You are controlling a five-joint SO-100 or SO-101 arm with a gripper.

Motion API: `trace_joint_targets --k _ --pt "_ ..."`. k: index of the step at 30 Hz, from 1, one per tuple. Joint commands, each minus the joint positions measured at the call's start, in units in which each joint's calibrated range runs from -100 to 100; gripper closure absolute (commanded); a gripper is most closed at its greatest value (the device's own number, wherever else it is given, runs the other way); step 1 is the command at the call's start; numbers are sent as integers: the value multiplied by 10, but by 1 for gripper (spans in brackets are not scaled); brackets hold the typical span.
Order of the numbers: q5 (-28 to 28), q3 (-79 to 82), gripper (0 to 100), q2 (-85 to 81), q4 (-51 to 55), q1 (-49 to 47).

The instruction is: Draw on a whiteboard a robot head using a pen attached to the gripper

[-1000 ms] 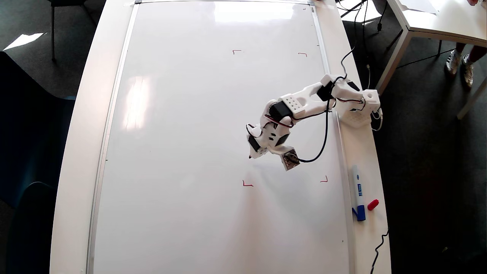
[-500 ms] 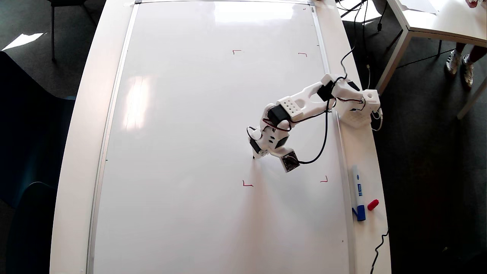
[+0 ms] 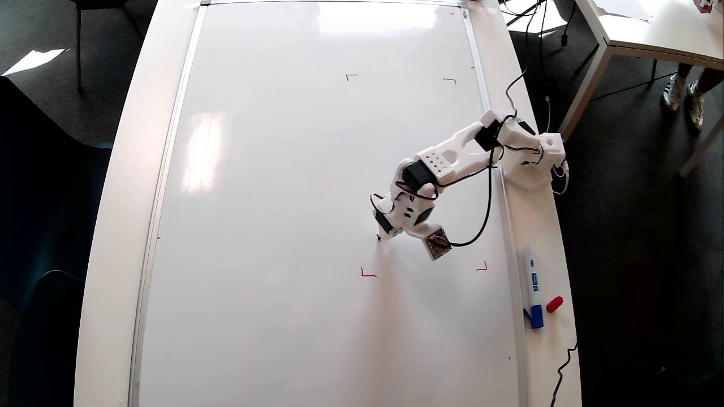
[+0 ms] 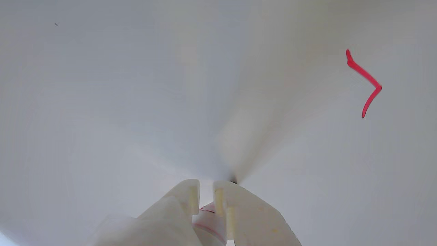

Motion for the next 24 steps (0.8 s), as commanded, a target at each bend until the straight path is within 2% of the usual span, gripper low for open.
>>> trace_joint_targets --k 1,5,18,24 --pt "4 75 99 -42 -15 -10" --pt "4 178 99 -96 -58 -11" --pt "3 361 99 -206 -63 -18" --pt "4 481 99 -270 -107 -35"
